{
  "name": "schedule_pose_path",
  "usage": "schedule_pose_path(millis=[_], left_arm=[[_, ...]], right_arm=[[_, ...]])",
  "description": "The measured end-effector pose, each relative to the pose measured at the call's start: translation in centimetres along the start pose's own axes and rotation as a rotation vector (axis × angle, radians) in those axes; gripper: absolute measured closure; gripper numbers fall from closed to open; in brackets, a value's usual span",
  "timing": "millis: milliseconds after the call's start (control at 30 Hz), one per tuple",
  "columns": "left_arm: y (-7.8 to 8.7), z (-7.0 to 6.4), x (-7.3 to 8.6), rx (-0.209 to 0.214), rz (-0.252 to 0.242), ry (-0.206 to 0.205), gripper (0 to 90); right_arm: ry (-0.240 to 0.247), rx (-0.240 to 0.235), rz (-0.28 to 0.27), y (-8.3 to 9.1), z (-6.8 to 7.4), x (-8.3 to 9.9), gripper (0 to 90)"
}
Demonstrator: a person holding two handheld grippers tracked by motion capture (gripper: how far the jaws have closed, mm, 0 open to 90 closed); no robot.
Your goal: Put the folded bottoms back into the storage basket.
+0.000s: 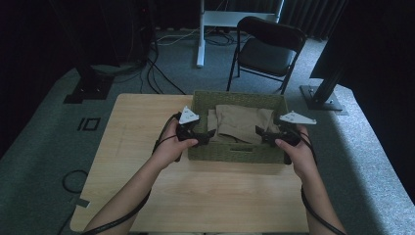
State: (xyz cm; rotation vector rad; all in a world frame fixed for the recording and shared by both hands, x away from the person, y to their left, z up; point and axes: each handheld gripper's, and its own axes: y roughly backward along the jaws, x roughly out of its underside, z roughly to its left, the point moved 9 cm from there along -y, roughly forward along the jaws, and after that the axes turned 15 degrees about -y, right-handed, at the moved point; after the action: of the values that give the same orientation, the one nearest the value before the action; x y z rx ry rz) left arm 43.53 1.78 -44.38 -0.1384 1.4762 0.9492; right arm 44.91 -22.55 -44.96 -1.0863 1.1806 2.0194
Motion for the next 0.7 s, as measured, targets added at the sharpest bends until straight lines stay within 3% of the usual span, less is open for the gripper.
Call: schedule_pose_path(millis=[133, 200, 433, 667, 700], left_arm=[[1.0, -0.2, 0.6, -0.005, 0.001, -0.004, 25.6], [1.8, -0.5, 1.2, 0.004, -0.015, 0.023, 25.6], [2.9, -1.1, 3.0, 0.002, -0.013, 0.014, 25.5], [3.7, -1.3, 5.6, -0.039, -0.004, 0.010, 25.5], [3.8, -1.3, 6.1, -0.045, 0.000, 0.015, 25.5]], right_arm=[[0.015, 0.003, 0.006, 0.9, 0.0, 0.9, 15.3], [0.016, 0.006, 0.006, 1.8, -0.2, 1.8, 15.3], [0.017, 0.014, 0.006, 3.4, -0.9, 3.7, 15.4], [0.026, 0.012, 0.025, 4.1, -0.8, 6.3, 15.4], [0.028, 0.012, 0.035, 4.1, -0.7, 7.2, 15.4]])
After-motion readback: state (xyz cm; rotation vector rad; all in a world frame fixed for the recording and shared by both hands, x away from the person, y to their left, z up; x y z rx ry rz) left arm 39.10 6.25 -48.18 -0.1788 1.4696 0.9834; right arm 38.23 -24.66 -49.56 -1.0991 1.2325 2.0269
